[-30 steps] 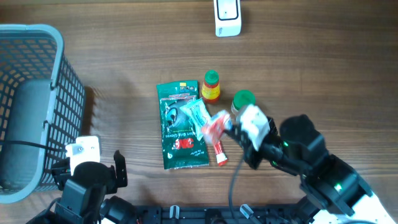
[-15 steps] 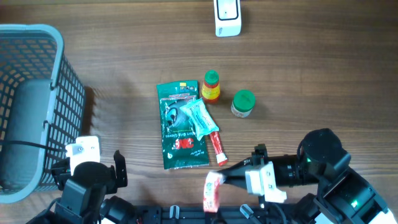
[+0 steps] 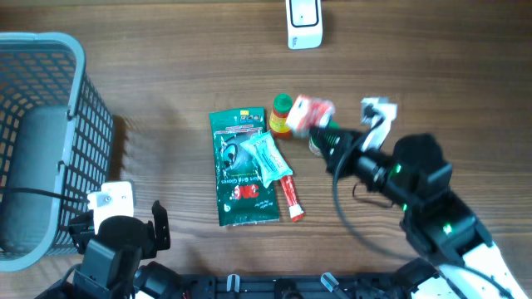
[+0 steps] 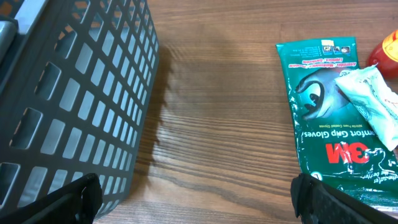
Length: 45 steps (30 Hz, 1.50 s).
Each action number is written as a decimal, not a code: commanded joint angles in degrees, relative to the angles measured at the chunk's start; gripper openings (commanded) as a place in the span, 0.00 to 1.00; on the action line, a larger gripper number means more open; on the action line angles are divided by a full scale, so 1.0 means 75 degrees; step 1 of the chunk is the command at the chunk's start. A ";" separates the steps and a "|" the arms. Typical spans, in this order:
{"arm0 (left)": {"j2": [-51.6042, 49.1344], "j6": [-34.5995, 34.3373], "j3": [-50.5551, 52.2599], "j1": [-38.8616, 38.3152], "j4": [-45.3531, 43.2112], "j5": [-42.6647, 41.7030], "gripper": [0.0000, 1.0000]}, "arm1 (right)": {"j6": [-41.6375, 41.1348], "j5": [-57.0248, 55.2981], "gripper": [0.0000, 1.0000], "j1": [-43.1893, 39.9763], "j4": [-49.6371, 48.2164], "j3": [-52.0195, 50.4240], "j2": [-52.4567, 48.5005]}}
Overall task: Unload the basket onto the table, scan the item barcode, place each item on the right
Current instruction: 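Carry the Kleenex pack to the white scanner and hold it under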
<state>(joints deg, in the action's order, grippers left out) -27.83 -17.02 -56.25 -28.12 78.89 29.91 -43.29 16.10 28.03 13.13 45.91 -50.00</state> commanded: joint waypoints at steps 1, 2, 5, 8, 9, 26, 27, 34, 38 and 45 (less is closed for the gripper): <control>0.0041 -0.0012 -0.0009 0.0000 -0.0020 -0.0058 1.00 | -0.1760 0.2247 0.04 -0.1099 -0.0848 0.0087 -0.0790; 0.0041 -0.0012 -0.0009 0.0000 -0.0020 -0.0058 1.00 | -0.2171 0.2958 0.04 -0.1454 -0.1309 0.0087 -0.1163; 0.0041 -0.0012 -0.0009 0.0000 -0.0020 -0.0058 1.00 | -0.3372 0.4599 0.04 -0.2174 -0.3299 0.0087 -0.2538; 0.0041 -0.0012 -0.0009 0.0000 -0.0020 -0.0058 1.00 | -0.5823 0.5461 0.04 -0.2518 -0.6627 0.0087 -0.4223; 0.0041 -0.0012 -0.0009 0.0000 -0.0020 -0.0058 1.00 | -0.6761 0.5490 0.04 -0.2559 -0.7466 0.0087 -0.4599; 0.0041 -0.0012 -0.0009 0.0000 -0.0020 -0.0058 1.00 | -0.9535 0.3506 0.04 -0.2562 -0.7533 0.2366 -0.7962; 0.0041 -0.0012 -0.0009 0.0000 -0.0020 -0.0058 1.00 | -0.9535 0.3509 0.04 -0.2562 -0.7428 0.2713 -0.8244; 0.0041 -0.0012 -0.0009 0.0000 -0.0020 -0.0058 1.00 | -0.9667 0.3386 0.04 -0.2535 -0.6720 0.5488 -1.0582; 0.0041 -0.0012 -0.0009 0.0000 -0.0020 -0.0058 1.00 | -0.9646 0.3360 0.05 -0.2495 -0.6306 0.6974 -1.1727; 0.0041 -0.0012 -0.0009 0.0000 -0.0020 -0.0058 1.00 | -0.8072 0.2999 0.05 -0.2498 -0.5971 0.7423 -1.2033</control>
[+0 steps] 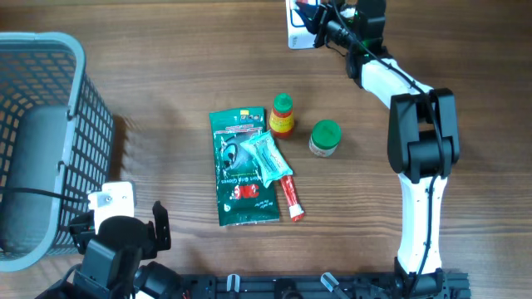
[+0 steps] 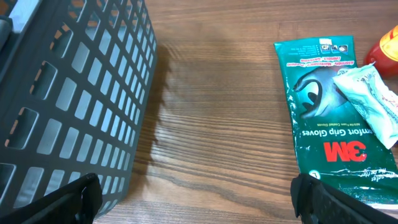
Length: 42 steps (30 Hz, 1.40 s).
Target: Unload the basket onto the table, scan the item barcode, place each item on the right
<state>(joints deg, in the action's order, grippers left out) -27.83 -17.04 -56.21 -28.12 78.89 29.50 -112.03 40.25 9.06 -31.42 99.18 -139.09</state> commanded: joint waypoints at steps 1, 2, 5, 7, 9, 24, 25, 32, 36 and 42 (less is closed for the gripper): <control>0.0041 -0.0009 -0.0015 0.0000 -0.0020 -0.0003 1.00 | 0.1734 -0.0125 0.05 0.0009 -0.0023 0.0411 -0.0090; 0.0041 -0.0009 -0.0015 0.0000 -0.0020 -0.0003 1.00 | 0.2124 -0.0047 0.04 -0.0017 0.0015 0.0463 0.0000; 0.0041 -0.0009 -0.0015 0.0000 -0.0020 -0.0003 1.00 | 0.3439 -0.0032 0.05 -0.0219 0.1268 0.0551 0.0734; 0.0041 -0.0009 -0.0015 0.0000 -0.0020 -0.0003 1.00 | 0.4607 -0.0627 0.05 -0.0434 0.2850 0.0548 0.1445; 0.0041 -0.0009 -0.0015 0.0000 -0.0020 -0.0003 1.00 | 0.5630 -0.1556 0.05 -0.0647 0.4357 0.0548 0.2127; 0.0041 -0.0009 -0.0015 0.0000 -0.0020 -0.0003 1.00 | 0.7638 -0.8655 0.04 -0.5042 1.0051 0.0358 0.3949; 0.0041 -0.0009 -0.0015 0.0000 -0.0020 -0.0003 1.00 | 0.7732 -0.8682 0.05 -0.5353 1.0060 0.0358 0.3861; 0.0041 -0.0009 -0.0015 0.0000 -0.0020 -0.0003 1.00 | 0.7973 -0.8673 0.05 -0.7181 1.0145 0.0335 0.2827; 0.0041 -0.0009 -0.0015 0.0000 -0.0020 -0.0003 1.00 | 0.8402 -0.8585 0.05 -0.7592 1.0162 0.0335 0.2055; 0.0041 -0.0009 -0.0015 0.0000 -0.0020 -0.0003 1.00 | 0.8521 -0.8574 0.32 -0.7691 1.0089 0.0347 0.1804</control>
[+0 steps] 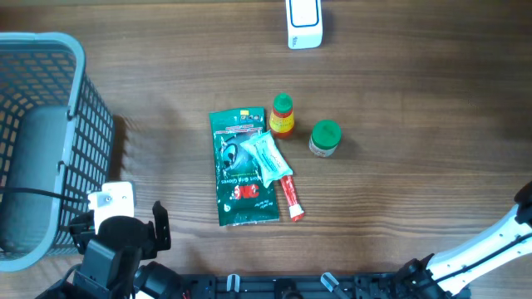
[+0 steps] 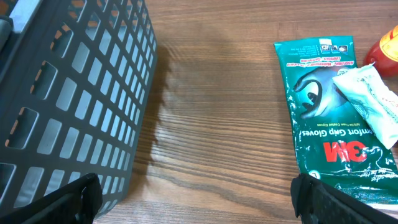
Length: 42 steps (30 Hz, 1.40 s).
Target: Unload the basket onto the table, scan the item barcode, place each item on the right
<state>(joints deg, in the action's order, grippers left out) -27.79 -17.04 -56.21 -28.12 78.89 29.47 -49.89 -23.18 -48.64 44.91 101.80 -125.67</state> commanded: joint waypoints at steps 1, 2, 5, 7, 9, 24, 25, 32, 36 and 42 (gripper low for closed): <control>0.0035 -0.0009 -0.0015 0.0000 -0.0020 0.0000 1.00 | 0.0580 -0.0029 0.57 0.0003 -0.0128 0.0006 0.0041; 0.0035 -0.0009 -0.0015 0.0000 -0.0020 0.0000 1.00 | 0.0935 0.0233 0.87 0.0006 -0.0149 0.0035 0.0087; 0.0035 -0.0009 -0.0015 0.0000 -0.0020 0.0000 1.00 | 0.1204 0.1510 1.00 0.0006 -0.0146 0.0055 0.0460; 0.0035 -0.0009 -0.0015 0.0000 -0.0020 0.0000 1.00 | 0.1198 0.2413 1.00 0.0006 -0.0102 0.0055 0.0813; 0.0035 -0.0009 -0.0015 0.0000 -0.0020 0.0000 1.00 | 0.1116 0.3707 1.00 0.0020 0.0047 0.0055 0.1338; 0.0035 -0.0009 -0.0015 0.0000 -0.0020 0.0000 1.00 | -0.2148 0.7341 1.00 0.3599 0.4986 -0.0213 0.2384; 0.0035 -0.0009 -0.0015 0.0000 -0.0020 0.0000 1.00 | -0.2162 0.7324 1.00 0.4156 0.4835 -0.0213 0.2384; 0.0035 -0.0009 -0.0015 0.0000 -0.0020 0.0000 1.00 | -0.4616 0.5820 1.00 0.6784 0.4660 -0.0239 0.2384; 0.0035 -0.0009 -0.0015 0.0000 -0.0020 0.0000 1.00 | -0.5965 0.5426 1.00 0.7930 0.4625 -0.0283 0.2337; 0.0035 -0.0009 -0.0015 0.0000 -0.0020 0.0000 1.00 | -0.6589 0.5097 1.00 0.8617 0.4540 -0.0358 0.1929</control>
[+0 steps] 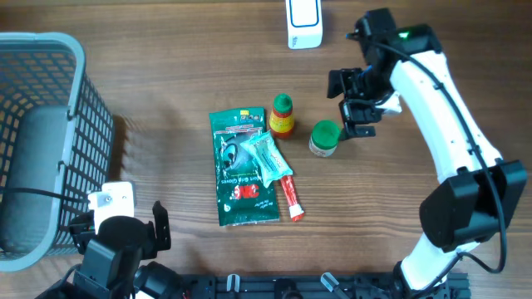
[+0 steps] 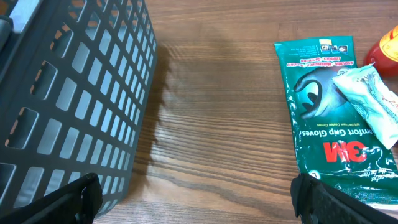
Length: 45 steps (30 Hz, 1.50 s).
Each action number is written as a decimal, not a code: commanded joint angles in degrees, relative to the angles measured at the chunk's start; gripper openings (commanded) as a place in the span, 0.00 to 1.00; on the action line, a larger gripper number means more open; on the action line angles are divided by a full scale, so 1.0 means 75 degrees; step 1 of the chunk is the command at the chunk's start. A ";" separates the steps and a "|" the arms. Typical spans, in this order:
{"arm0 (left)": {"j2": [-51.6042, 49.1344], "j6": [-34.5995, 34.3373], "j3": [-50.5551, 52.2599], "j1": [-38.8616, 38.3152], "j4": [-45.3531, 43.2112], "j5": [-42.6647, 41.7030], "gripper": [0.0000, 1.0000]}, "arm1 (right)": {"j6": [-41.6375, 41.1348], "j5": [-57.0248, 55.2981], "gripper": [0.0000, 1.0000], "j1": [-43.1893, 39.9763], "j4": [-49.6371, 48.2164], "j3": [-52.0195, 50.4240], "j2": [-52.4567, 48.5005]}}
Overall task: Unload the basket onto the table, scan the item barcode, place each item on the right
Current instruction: 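Reach the right gripper down to the green-capped jar and grasp it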
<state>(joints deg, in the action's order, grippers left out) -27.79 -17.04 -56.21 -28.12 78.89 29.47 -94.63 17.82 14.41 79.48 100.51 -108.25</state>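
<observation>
The white barcode scanner (image 1: pixel 303 22) stands at the table's far edge. In the middle lie a green 3M glove packet (image 1: pixel 241 170), a clear packet (image 1: pixel 270 156) on top of it, a red tube (image 1: pixel 291 198), a red bottle with a green cap (image 1: pixel 283 115) and a green-lidded jar (image 1: pixel 324 138). My right gripper (image 1: pixel 349 106) hovers just right of the jar, open, with nothing between its fingers. At the near left my left gripper (image 2: pixel 199 199) is wide open over bare wood, between the basket and the glove packet (image 2: pixel 336 118).
A grey mesh basket (image 1: pixel 79 100) fills the left side, and its wall (image 2: pixel 74 99) stands close to the left gripper. The right arm (image 1: pixel 449 124) reaches from the near right edge across the right part of the table.
The right arm was nearly out of view at the right edge. Now its open gripper hangs beside the green-lidded jar. The left arm and the items have not moved.
At first the right gripper held a red and white item near the bottle and jar. Then it held that item at the scanner. Then the arm was off at the right edge, the item gone from view. Now the gripper is back by the jar, open.
</observation>
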 commanded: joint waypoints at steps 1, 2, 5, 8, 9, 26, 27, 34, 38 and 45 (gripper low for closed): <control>0.0035 -0.0009 -0.0015 0.0000 -0.0020 0.0000 1.00 | -0.0659 -0.0373 1.00 0.0289 -0.0184 -0.0248 -0.0411; 0.0035 -0.0009 -0.0015 0.0000 -0.0020 0.0000 1.00 | -0.0673 -0.0370 1.00 0.0385 -0.0399 -0.0370 -0.0495; 0.0035 -0.0009 -0.0015 0.0000 -0.0020 0.0000 1.00 | -0.0985 -0.0405 1.00 0.0455 -0.0487 -0.0472 -0.0766; 0.0035 -0.0009 -0.0015 0.0000 -0.0020 0.0000 1.00 | -0.0982 -0.0440 1.00 0.0455 -0.0685 -0.0472 -0.1043; 0.0035 -0.0009 -0.0015 0.0000 -0.0020 0.0000 1.00 | -0.0985 -0.0469 1.00 0.0455 -0.0787 -0.0472 -0.1166; 0.0035 -0.0009 -0.0015 0.0000 -0.0020 0.0000 1.00 | 0.1617 -0.0938 0.98 0.0312 -0.1384 -0.0358 -0.1635; 0.0035 -0.0009 -0.0015 0.0000 -0.0020 0.0000 1.00 | 0.1623 -0.0941 1.00 0.0265 -0.1250 -0.0297 -0.1550; 0.0035 -0.0009 -0.0015 0.0000 -0.0020 0.0000 1.00 | 0.0915 -0.1029 1.00 0.0300 -0.0507 -0.0230 -0.0877; 0.0035 -0.0009 -0.0015 0.0000 -0.0020 0.0000 1.00 | 0.0737 -0.1026 1.00 0.0341 -0.0516 -0.0356 -0.0886; 0.0035 -0.0009 -0.0015 0.0000 -0.0020 0.0000 1.00 | -0.0248 -0.1463 1.00 0.0600 -0.0376 -0.0650 -0.0886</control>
<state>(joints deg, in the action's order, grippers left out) -27.79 -17.04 -56.21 -28.12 78.89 29.47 -89.58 10.59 17.43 76.71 97.65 -116.25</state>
